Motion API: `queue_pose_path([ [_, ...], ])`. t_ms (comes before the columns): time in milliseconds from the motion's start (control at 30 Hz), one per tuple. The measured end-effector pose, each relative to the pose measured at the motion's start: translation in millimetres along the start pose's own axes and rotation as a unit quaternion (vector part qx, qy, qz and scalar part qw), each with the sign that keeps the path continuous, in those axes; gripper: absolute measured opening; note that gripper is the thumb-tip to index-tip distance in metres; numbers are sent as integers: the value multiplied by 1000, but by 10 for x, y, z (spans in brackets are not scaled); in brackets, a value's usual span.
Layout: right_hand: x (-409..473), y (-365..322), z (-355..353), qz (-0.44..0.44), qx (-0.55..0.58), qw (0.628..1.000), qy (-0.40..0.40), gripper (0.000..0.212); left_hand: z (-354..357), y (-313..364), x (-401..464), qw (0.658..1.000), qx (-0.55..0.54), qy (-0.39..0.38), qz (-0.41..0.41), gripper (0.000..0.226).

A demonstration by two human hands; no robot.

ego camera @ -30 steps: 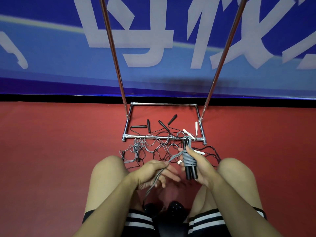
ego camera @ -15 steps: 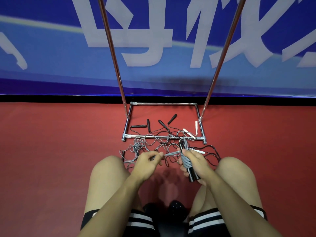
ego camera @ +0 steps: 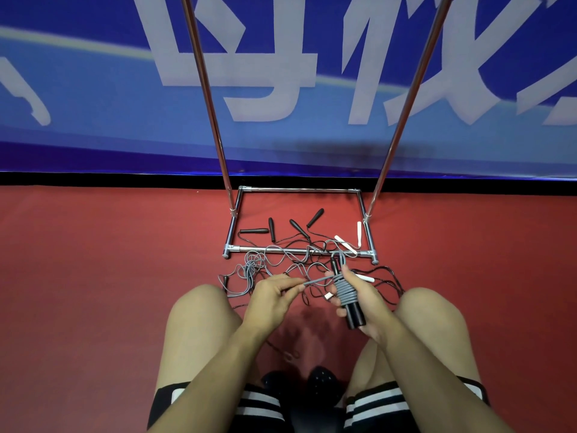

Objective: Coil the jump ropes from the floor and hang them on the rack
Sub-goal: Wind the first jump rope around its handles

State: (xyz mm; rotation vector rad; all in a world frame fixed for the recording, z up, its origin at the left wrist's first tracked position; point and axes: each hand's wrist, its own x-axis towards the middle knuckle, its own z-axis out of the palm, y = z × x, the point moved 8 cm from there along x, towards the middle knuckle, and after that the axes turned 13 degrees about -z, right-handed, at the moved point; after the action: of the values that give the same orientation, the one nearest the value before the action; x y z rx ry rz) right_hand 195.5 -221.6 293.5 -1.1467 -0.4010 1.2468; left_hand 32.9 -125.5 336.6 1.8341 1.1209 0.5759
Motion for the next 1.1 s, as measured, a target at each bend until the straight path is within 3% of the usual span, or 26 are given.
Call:
queue_pose_path([
  [133,26,17,-49,5,2,1000,3,39,19,157,-74,986,94,37,132,21],
  [267,15,-16,-41,-11,0,1000,4,32,2,195,-108,979,96,69,168,17],
  [333,5,-42,-17,-22,3,1000,2,33,-17,107,-56,993,54,61,90,12],
  [400,-10,-80,9,-42,-2,999,3,35,44,-74,-6,999,-21,-3,-47,10],
  [533,-58,-117,102,-70,-44,997,0,28,286,-108,-148,947,-156,-202,-194,7],
  [600,-79,-111,148,-67,-56,996,-8,25,405,-92,-270,913,-156,-286,-248,38],
  [667,-89,-122,161,-66,-59,996,-9,23,481,-84,-332,891,-169,-323,-273,58],
  [933,-93,-152,134,-84,-78,993,-2,21,393,-117,-188,886,-283,-242,-277,22],
  [1100,-87,-109,120,-81,-125,989,7,15,197,-181,-79,931,-244,-130,-237,12],
])
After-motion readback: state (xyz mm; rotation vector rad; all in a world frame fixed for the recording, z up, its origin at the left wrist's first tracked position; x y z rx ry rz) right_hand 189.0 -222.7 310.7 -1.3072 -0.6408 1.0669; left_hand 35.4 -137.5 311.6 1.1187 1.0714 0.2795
